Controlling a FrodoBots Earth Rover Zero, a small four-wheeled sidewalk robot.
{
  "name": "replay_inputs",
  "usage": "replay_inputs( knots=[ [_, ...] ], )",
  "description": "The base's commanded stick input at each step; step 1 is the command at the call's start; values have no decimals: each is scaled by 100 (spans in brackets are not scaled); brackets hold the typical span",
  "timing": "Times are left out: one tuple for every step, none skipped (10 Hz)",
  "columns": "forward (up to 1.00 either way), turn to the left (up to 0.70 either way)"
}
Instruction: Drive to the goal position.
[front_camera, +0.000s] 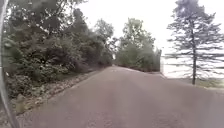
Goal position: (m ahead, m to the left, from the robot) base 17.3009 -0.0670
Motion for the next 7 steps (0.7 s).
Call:
replay_inputs(
  knots=[
    [70,0],
    [70,0],
    [70,0],
    [70,0],
    [70,0],
    [70,0],
    [70,0]
  ],
)
